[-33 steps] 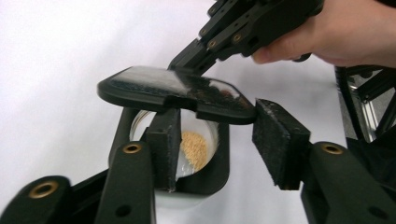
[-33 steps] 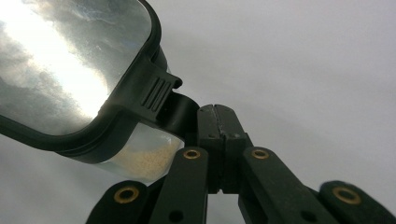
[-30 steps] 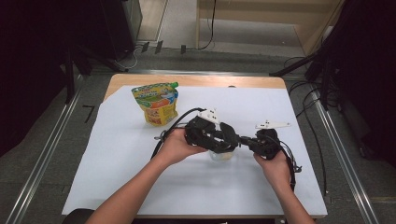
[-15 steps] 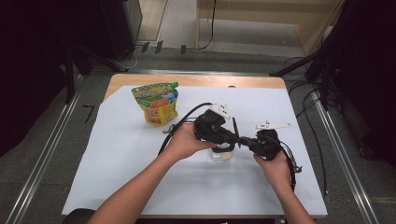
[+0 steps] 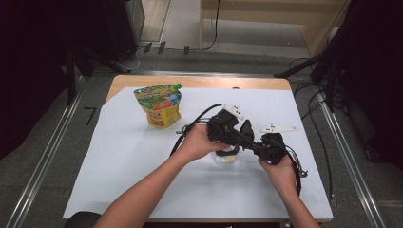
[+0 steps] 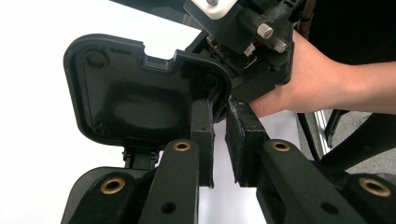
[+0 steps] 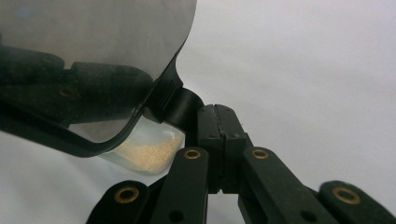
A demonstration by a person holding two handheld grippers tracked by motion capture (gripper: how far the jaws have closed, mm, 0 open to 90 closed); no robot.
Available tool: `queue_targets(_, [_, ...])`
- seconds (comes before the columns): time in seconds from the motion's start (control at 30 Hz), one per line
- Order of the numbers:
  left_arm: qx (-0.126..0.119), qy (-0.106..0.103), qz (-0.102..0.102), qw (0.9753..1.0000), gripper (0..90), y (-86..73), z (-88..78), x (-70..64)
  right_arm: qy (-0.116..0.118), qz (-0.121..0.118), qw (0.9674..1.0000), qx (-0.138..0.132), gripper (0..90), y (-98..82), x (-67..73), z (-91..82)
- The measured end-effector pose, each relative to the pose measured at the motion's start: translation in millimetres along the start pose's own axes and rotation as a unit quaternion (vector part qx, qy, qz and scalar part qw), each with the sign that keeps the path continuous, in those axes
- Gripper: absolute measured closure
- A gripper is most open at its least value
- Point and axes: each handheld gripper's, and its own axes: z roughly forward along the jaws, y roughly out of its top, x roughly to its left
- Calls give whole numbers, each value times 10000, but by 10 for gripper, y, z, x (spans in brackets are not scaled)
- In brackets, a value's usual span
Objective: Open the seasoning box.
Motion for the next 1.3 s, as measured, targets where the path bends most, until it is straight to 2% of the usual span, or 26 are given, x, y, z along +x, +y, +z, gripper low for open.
queue_targets(0.07, [-13, -49, -53, 10000, 820, -2, -5, 10, 16, 0, 10000, -6, 900, 2, 0, 1])
queue_targets(0.23, [13, -10, -28, 10000, 816, 9, 9, 6, -8, -5, 10000, -1, 900, 4, 2, 5])
queue_targets(0.3, [8, -24, -81, 10000, 809, 2, -17, 17, -37, -17, 10000, 24, 900, 9, 16, 1])
queue_targets(0.47, [-101, -30, -184, 9998, 744, -15, -136, 17, -8, 11, 10000, -2, 900, 4, 22, -28])
queue_targets(0.6, [-90, 1, -252, 9996, 671, -60, -248, 29, 4, -31, 10000, -27, 879, -23, 52, -123])
queue_targets(0.77, [-73, 22, -499, 9987, 588, -171, -375, 64, -4, -33, 10000, -82, 792, -66, 143, -242])
queue_targets(0.87, [-70, 182, -501, 9986, 546, -259, -457, 79, 115, 3, 9999, -81, 736, -89, 199, -280])
queue_targets(0.97, [-74, 267, -531, 9982, 508, -328, -529, 100, 223, 50, 9997, -99, 650, -117, 253, -312])
queue_targets(1.03, [-102, 267, -543, 9981, 488, -373, -589, 114, 201, 23, 9997, -132, 580, -147, 293, -338])
queue_targets(1.13, [-205, 356, -559, 9976, 462, -445, -676, 126, 320, 28, 9993, -178, 521, -181, 348, -386])
queue_targets(1.2, [-169, 424, -609, 9971, 447, -483, -735, 138, 423, 45, 9989, -192, 502, -203, 381, -401])
queue_targets(1.3, [-298, 461, -714, 9959, 447, -559, -828, 150, 532, -65, 9983, -214, 494, -224, 445, -387])
